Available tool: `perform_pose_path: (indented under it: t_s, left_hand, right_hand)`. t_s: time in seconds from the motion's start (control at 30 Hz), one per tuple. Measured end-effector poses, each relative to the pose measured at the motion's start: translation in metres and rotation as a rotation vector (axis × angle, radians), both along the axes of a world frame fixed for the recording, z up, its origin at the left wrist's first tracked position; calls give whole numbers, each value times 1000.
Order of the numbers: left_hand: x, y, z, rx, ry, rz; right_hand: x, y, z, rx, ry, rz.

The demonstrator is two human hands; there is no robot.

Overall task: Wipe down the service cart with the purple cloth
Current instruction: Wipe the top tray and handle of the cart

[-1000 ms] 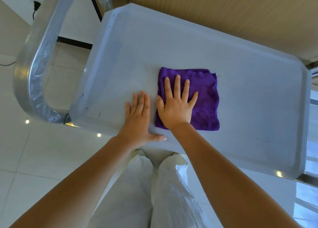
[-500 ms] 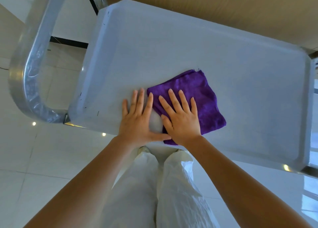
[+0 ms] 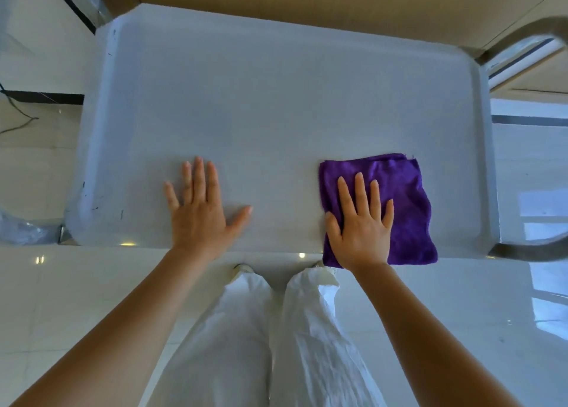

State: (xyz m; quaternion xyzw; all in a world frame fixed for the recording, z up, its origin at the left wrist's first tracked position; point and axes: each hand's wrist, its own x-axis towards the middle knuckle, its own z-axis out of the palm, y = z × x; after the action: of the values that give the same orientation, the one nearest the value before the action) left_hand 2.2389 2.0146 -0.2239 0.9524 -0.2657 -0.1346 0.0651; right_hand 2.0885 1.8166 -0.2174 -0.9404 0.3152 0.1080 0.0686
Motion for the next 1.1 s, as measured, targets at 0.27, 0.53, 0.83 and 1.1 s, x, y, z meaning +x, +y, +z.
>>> perform_pose_path:
  t_s: [0.27, 0.53, 0.83, 1.1]
  left_hand:
    - [-85, -129, 15, -226, 56, -226]
    - [-92, -148, -11, -156, 84, -211]
    - [-99, -163, -14, -101, -14, -147]
    - [-153, -294, 11, -176, 89, -354]
  right_hand:
    - [-3, -1, -8, -53, -50, 43]
    - [-73, -67, -11, -47, -138, -159]
    - [-108, -127, -10, -59, -158, -350]
    - [-100, -132, -15, -87, -194, -337]
